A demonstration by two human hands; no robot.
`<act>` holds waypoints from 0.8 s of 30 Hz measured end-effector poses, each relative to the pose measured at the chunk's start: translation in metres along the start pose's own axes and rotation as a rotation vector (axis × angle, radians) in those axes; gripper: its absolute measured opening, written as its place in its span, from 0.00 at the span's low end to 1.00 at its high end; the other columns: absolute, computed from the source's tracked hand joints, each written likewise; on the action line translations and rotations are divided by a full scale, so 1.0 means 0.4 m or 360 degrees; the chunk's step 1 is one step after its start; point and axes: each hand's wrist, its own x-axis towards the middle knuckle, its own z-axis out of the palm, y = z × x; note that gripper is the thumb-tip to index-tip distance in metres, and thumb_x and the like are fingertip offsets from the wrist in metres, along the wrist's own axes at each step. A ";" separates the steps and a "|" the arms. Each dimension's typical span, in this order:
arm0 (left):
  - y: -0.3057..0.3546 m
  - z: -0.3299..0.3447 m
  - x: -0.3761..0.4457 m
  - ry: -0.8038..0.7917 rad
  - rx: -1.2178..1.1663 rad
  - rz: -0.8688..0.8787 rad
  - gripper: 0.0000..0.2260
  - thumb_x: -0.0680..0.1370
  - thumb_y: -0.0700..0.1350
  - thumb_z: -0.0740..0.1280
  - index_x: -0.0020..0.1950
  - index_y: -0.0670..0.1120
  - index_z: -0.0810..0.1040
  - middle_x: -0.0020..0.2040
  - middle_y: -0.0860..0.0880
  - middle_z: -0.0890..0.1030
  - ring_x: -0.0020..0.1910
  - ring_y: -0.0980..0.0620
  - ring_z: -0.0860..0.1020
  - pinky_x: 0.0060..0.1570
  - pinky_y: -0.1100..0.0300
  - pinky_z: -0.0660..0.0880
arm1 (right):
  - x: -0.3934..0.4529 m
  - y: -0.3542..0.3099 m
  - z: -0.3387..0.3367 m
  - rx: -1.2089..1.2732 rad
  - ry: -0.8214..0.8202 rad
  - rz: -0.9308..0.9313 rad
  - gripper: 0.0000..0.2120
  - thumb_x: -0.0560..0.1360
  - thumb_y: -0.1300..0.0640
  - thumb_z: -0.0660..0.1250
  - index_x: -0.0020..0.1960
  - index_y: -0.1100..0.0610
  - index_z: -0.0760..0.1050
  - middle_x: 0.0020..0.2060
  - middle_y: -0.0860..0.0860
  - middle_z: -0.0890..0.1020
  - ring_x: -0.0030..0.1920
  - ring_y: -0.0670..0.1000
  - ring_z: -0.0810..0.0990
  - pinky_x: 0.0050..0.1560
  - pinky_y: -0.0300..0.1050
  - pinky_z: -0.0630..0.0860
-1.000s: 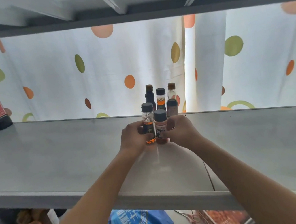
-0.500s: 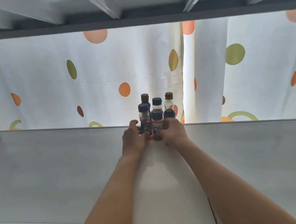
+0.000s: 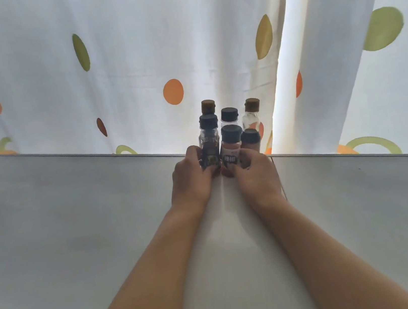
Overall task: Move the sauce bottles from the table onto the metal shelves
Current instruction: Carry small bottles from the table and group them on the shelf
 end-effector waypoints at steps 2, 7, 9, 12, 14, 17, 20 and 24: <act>0.005 0.001 -0.003 -0.0051 0.0041 0.0016 0.16 0.74 0.43 0.72 0.59 0.45 0.73 0.53 0.45 0.83 0.54 0.44 0.80 0.54 0.49 0.75 | -0.004 -0.008 -0.005 -0.0014 0.0013 0.0021 0.11 0.73 0.53 0.69 0.55 0.47 0.80 0.47 0.44 0.84 0.48 0.48 0.81 0.49 0.49 0.78; 0.016 -0.005 -0.015 -0.0104 0.0050 -0.0012 0.16 0.75 0.41 0.70 0.61 0.45 0.72 0.53 0.44 0.82 0.54 0.43 0.80 0.54 0.50 0.75 | -0.021 -0.030 -0.021 -0.0047 0.0029 0.0135 0.09 0.73 0.52 0.71 0.53 0.52 0.79 0.46 0.46 0.83 0.48 0.51 0.80 0.49 0.48 0.77; 0.015 -0.005 -0.014 -0.0103 0.0080 -0.0014 0.16 0.75 0.41 0.70 0.61 0.44 0.72 0.54 0.44 0.82 0.53 0.42 0.80 0.53 0.50 0.75 | -0.025 -0.035 -0.024 -0.0008 0.0042 0.0158 0.10 0.73 0.53 0.72 0.53 0.53 0.78 0.46 0.47 0.82 0.48 0.50 0.80 0.48 0.46 0.75; 0.017 -0.003 -0.013 -0.0096 0.0124 -0.0046 0.17 0.75 0.41 0.71 0.61 0.42 0.70 0.56 0.42 0.80 0.55 0.40 0.78 0.52 0.51 0.73 | -0.036 -0.042 -0.029 0.0027 0.0100 0.0133 0.11 0.74 0.57 0.72 0.55 0.56 0.77 0.46 0.48 0.81 0.46 0.49 0.79 0.46 0.40 0.69; 0.017 -0.009 -0.012 -0.0082 0.0178 -0.0084 0.21 0.76 0.41 0.70 0.65 0.39 0.67 0.58 0.39 0.78 0.57 0.38 0.76 0.53 0.51 0.70 | -0.048 -0.045 -0.025 0.0011 0.0151 0.0126 0.12 0.75 0.58 0.71 0.57 0.57 0.76 0.48 0.50 0.82 0.49 0.51 0.79 0.47 0.40 0.69; 0.029 -0.006 -0.010 -0.0108 0.0312 -0.0103 0.26 0.76 0.42 0.70 0.69 0.38 0.61 0.60 0.37 0.76 0.59 0.37 0.75 0.54 0.50 0.70 | -0.060 -0.039 -0.044 -0.0177 0.0174 0.0024 0.14 0.75 0.59 0.69 0.60 0.58 0.75 0.53 0.54 0.81 0.54 0.54 0.79 0.52 0.44 0.73; 0.022 -0.011 -0.025 -0.0155 0.0418 -0.0070 0.21 0.77 0.42 0.68 0.66 0.39 0.64 0.59 0.39 0.76 0.59 0.39 0.74 0.53 0.50 0.70 | -0.112 -0.051 -0.070 -0.0608 0.0051 -0.0136 0.17 0.76 0.62 0.66 0.64 0.60 0.73 0.58 0.56 0.78 0.58 0.57 0.76 0.58 0.49 0.73; 0.039 -0.032 -0.104 -0.0336 0.0710 0.0079 0.11 0.79 0.37 0.56 0.60 0.42 0.72 0.56 0.39 0.79 0.56 0.39 0.76 0.54 0.50 0.71 | -0.197 -0.065 -0.102 -0.0871 -0.0235 -0.0189 0.14 0.78 0.59 0.61 0.61 0.59 0.77 0.59 0.57 0.80 0.59 0.59 0.76 0.57 0.49 0.73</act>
